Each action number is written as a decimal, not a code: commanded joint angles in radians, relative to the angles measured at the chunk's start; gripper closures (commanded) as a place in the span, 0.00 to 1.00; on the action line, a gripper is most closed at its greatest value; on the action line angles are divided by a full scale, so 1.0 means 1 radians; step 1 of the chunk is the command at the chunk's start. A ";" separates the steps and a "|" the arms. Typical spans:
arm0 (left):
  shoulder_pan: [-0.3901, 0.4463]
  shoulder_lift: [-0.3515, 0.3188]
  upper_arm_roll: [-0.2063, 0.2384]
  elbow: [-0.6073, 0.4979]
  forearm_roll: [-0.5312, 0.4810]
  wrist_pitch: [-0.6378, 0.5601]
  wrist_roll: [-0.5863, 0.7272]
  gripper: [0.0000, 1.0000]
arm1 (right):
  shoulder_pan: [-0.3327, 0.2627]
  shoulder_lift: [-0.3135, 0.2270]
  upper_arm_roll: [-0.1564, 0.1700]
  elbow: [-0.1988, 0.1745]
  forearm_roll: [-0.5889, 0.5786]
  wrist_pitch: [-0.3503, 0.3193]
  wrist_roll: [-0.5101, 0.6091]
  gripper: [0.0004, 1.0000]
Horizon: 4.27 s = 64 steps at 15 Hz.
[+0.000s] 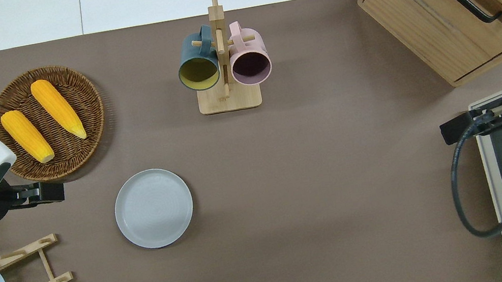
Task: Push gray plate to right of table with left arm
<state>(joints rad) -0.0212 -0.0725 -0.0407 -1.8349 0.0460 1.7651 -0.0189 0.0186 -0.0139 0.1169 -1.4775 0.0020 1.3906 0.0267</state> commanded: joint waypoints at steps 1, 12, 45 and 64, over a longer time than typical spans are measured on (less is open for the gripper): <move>-0.008 0.013 0.008 0.020 -0.007 -0.015 -0.010 0.00 | -0.020 -0.003 0.013 0.008 0.010 -0.016 0.002 0.02; -0.006 0.011 0.015 0.016 -0.038 -0.038 -0.007 0.00 | -0.020 -0.003 0.013 0.008 0.010 -0.015 0.002 0.02; -0.040 0.049 -0.002 -0.616 0.005 0.686 -0.196 0.01 | -0.020 -0.003 0.015 0.008 0.010 -0.015 0.001 0.02; -0.075 0.088 -0.004 -0.616 0.069 0.705 -0.282 1.00 | -0.020 -0.003 0.013 0.008 0.010 -0.016 0.001 0.02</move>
<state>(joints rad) -0.0785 0.0030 -0.0546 -2.4366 0.0866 2.4472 -0.2563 0.0186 -0.0139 0.1169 -1.4775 0.0020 1.3906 0.0267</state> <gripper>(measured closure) 0.925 0.013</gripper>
